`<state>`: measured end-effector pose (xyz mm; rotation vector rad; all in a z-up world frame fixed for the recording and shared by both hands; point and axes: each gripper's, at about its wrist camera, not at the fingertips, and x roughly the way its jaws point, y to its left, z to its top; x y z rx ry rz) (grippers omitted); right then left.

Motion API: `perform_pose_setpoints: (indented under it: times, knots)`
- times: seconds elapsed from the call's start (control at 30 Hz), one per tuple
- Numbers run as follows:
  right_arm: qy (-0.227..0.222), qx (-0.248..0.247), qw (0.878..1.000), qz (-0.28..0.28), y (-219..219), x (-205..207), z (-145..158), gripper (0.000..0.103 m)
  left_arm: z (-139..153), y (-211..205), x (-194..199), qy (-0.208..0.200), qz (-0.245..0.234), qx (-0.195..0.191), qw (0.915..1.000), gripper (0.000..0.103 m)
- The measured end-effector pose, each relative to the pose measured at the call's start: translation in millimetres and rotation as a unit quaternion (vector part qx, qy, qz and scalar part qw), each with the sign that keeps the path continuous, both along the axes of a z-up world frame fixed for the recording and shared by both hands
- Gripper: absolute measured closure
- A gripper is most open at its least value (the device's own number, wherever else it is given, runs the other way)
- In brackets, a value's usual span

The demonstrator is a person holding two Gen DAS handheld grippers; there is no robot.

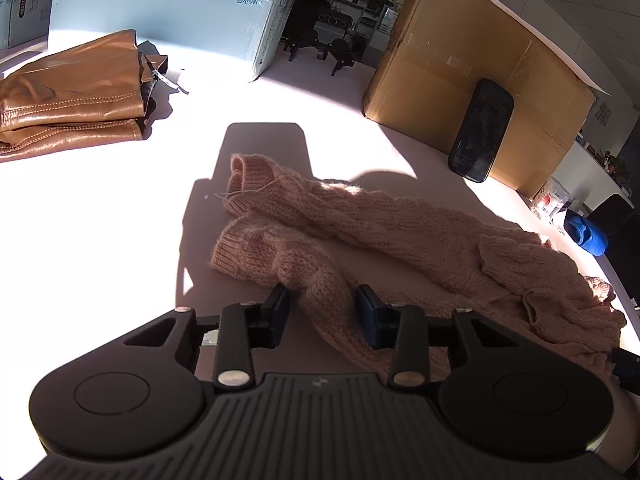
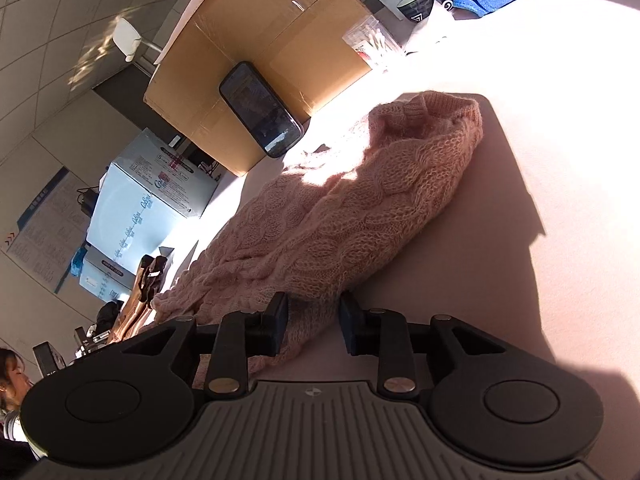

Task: Fold clothes

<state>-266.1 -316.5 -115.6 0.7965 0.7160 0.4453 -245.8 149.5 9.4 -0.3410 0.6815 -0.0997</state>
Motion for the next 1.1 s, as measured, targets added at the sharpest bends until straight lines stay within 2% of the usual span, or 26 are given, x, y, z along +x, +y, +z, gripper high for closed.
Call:
perform_pose_setpoints:
  times: [0.17,0.33,0.4,0.43,0.5,0.7,1.1]
  knots:
    - [-0.01,-0.014,0.999,0.031,11.9,-6.2,4.5,0.06,-0.5,7.6,1.4,-0.001,0.011,-0.018,0.9998,0.069]
    - [-0.026,-0.025,0.999,0.035,30.9,-1.5,4.1,0.061,-2.4,5.9,2.3,-0.007,0.011,-0.02,0.9997,0.072]
    - [-0.026,-0.038,0.998,0.032,36.2,-0.8,3.6,0.079,-2.6,4.1,1.9,-0.007,0.008,-0.015,0.9998,0.082]
    - [-0.022,-0.04,0.998,0.031,36.9,-0.4,1.8,0.093,-2.6,3.2,1.6,-0.007,0.007,-0.012,0.9999,0.084]
    - [-0.017,-0.032,0.999,0.026,35.1,-1.3,-1.7,0.094,-1.2,3.0,0.0,-0.009,0.005,-0.009,0.9999,0.086]
    - [-0.046,-0.041,0.998,0.025,30.5,-11.4,8.1,0.095,6.5,0.7,-5.8,-0.019,0.002,0.0,0.9998,0.088]
    - [-0.067,-0.022,0.997,0.021,19.4,-12.8,17.6,0.095,11.0,6.5,-15.1,-0.029,0.012,-0.028,0.9991,0.088]
